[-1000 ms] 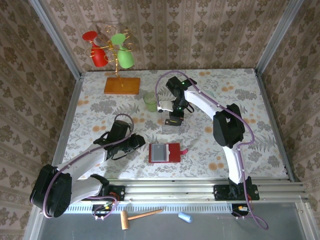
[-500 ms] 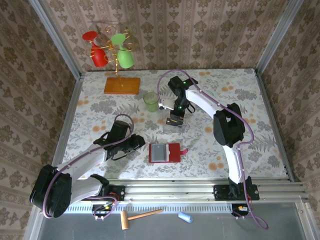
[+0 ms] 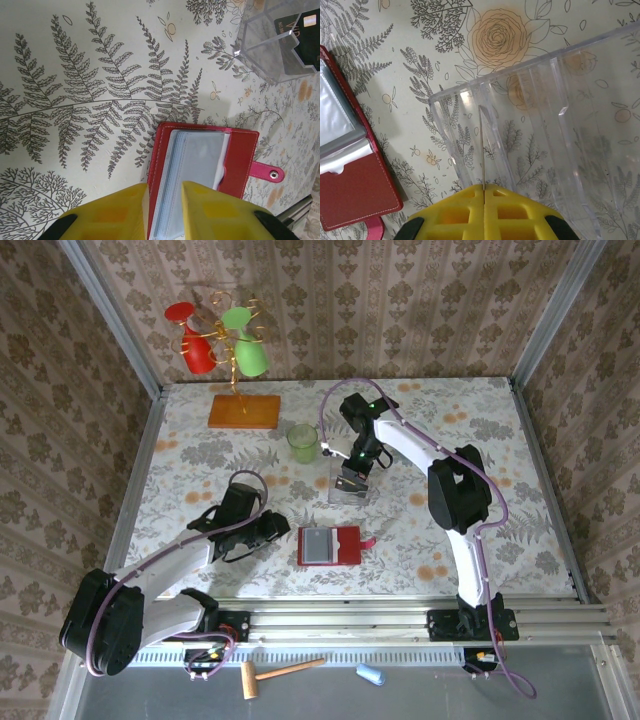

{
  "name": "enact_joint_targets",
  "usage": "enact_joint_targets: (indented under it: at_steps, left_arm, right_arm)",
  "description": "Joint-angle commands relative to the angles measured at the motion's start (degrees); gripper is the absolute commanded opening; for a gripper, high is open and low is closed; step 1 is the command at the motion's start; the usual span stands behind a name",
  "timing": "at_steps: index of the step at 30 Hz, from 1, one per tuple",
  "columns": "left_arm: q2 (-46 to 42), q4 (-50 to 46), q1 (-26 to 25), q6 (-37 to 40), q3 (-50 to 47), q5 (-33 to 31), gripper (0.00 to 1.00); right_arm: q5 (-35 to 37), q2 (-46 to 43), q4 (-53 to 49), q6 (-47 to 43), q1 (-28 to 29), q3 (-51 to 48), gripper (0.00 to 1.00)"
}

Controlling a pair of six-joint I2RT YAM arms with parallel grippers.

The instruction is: Take the credit cards out of the card holder

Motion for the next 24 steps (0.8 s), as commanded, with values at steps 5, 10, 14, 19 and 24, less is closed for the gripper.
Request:
enact_joint_targets:
  at_steps: [5,10,14,19,24]
  left_arm:
    - [0.4,0.2,0.3,-0.1,-0.2,0.9,0.24]
    - [0.4,0.0,0.3,0.2,0.0,0.9,0.24]
    - [0.4,0.0,0.3,0.1,0.0,0.8,0.24]
    - [0.5,0.0,0.3,0.1,0.0,0.8,0.24]
    - [0.5,-0.2,0.3,0.2,-0.1,0.7,0.24]
  right_arm:
    - [-3.5,0.1,-1.6,0.5,-0.5,0.1,0.00]
    - [-4.9,1.0,-5.1,-6.7,-0.7,1.6,0.00]
    - [-6.8,2.5,-9.0,-11.9,-0.7,4.3,0.00]
    - [-7.8,5.3,-13.5,-16.3,-0.7,7.9,0.00]
    - [-8.4,7.8,-16.7,-18.7,-0.8,10.4,0.00]
